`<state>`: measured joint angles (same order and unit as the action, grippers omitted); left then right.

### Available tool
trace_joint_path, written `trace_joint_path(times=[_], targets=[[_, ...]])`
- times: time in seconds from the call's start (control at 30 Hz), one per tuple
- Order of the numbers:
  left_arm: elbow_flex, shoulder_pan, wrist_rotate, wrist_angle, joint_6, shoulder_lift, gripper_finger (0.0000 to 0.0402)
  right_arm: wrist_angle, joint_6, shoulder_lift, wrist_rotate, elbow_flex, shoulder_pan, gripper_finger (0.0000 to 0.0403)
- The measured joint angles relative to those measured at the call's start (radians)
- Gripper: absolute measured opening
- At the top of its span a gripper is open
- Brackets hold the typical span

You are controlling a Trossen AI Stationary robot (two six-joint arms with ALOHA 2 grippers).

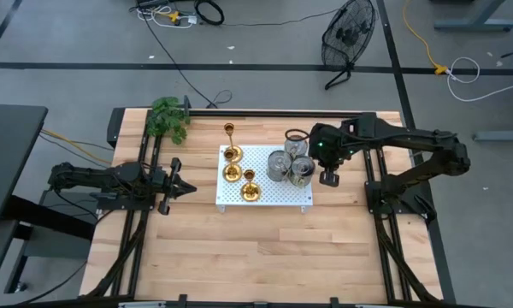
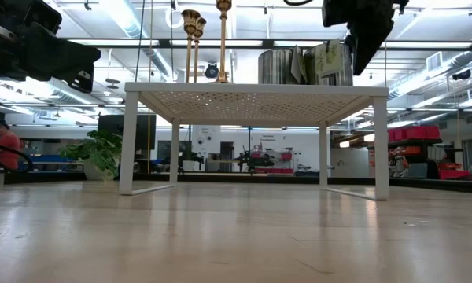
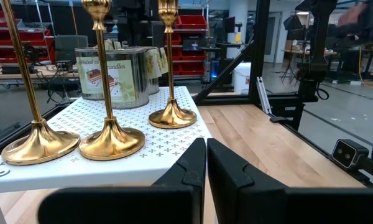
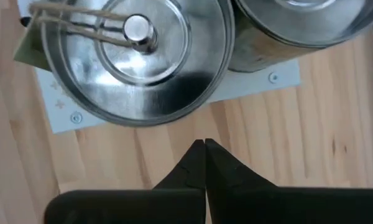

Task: Pick & Place candle stick holders
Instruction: Adjust the bottom right metal lid scented candle on the shelf

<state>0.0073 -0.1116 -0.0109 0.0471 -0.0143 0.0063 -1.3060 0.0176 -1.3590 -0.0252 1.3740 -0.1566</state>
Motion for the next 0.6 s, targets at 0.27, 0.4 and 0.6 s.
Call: trace_joint_path(times=[0.27, 0.4, 0.6], targets=[[0.000, 0.000, 0.000, 0.000, 0.000, 0.000, 0.0019, 0.057, -0.007, 0.000, 0.018, -0.023, 0.000, 0.0000], [0.000, 0.000, 0.000, 0.000, 0.000, 0.000, 0.0019, 0.057, -0.006, 0.000, 0.029, -0.023, 0.000, 0.0000], [0.000, 0.000, 0.000, 0.000, 0.000, 0.000, 0.0019, 0.090, -0.006, 0.000, 0.044, -0.024, 0.000, 0.0000]])
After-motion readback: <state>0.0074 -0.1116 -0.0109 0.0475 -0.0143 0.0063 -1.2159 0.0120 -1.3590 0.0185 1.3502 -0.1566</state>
